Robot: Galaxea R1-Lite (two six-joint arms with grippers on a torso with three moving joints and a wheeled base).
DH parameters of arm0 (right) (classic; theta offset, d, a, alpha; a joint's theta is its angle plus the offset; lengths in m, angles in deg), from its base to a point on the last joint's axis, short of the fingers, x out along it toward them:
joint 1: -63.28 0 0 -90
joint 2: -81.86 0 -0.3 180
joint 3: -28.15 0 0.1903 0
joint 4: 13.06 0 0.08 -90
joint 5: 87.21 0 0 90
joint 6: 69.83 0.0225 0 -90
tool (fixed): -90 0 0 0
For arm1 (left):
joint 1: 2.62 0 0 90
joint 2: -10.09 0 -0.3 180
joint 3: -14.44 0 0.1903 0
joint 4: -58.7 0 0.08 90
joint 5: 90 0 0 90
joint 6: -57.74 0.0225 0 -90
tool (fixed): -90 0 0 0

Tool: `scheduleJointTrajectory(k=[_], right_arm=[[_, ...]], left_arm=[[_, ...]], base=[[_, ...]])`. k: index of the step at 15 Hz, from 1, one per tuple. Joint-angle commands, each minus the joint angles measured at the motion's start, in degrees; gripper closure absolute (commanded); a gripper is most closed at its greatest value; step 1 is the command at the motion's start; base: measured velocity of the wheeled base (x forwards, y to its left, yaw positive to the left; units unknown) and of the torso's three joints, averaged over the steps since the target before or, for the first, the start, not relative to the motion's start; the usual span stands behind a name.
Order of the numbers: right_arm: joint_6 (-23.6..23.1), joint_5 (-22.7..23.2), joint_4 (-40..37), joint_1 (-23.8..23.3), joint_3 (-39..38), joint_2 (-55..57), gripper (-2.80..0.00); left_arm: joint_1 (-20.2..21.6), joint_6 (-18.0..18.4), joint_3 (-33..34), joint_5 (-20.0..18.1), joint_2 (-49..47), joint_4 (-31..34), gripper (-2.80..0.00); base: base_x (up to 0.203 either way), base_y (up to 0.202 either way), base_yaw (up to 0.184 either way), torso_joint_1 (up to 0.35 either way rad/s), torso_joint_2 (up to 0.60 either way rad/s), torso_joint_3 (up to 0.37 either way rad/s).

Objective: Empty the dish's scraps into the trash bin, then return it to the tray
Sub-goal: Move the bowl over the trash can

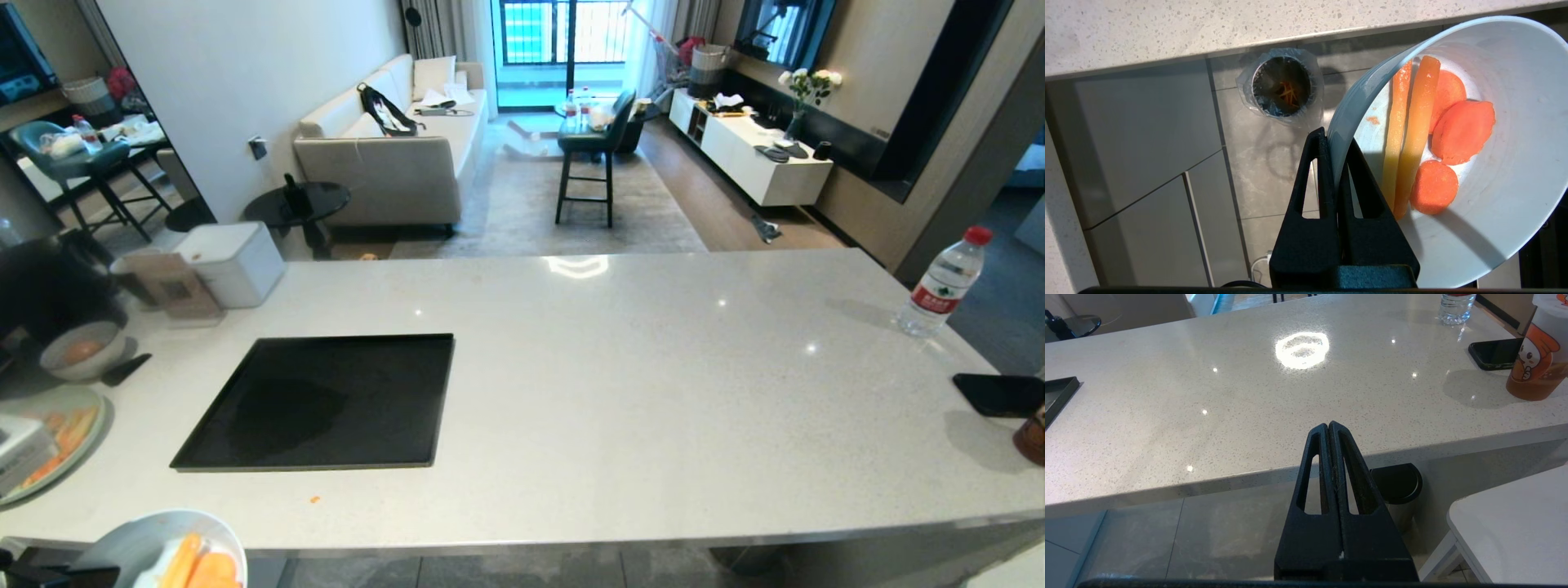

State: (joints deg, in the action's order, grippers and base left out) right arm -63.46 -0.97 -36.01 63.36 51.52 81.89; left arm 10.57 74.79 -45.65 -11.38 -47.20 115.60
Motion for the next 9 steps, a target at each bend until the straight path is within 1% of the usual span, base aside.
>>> scheduleJointTrajectory(k=[1,3,5,6,8,9], right_arm=[[0.1,0.0,0.0,0.0,0.0,0.0,0.0],[0.1,0.0,0.0,0.0,0.0,0.0,0.0],[0.1,0.0,0.0,0.0,0.0,0.0,0.0],[0.1,0.0,0.0,0.0,0.0,0.0,0.0],[0.1,0.0,0.0,0.0,0.0,0.0,0.0],[0.1,0.0,0.0,0.0,0.0,0.0,0.0]], left_arm=[[0.0,-0.2,1.1,0.1,0.4,0.1,0.0],[0.1,-2.3,1.5,0.1,0.9,0.0,0.0],[0.1,-2.5,1.5,-0.1,0.7,-0.8,0.0],[0.1,-2.8,1.6,0.0,0.5,-2.5,0.0],[0.1,-6.6,2.0,-0.2,0.4,-5.0,0.0],[0.1,-7.3,2.3,-0.2,0.6,-5.1,0.0]], base=[[0.0,0.0,0.0,0.0,0.0,0.0],[0.0,0.0,0.0,0.0,0.0,0.0],[0.0,0.0,0.0,0.0,0.0,0.0],[0.0,0.0,0.0,0.0,0.0,0.0],[0.0,0.0,0.0,0.0,0.0,0.0],[0.0,0.0,0.0,0.0,0.0,0.0]])
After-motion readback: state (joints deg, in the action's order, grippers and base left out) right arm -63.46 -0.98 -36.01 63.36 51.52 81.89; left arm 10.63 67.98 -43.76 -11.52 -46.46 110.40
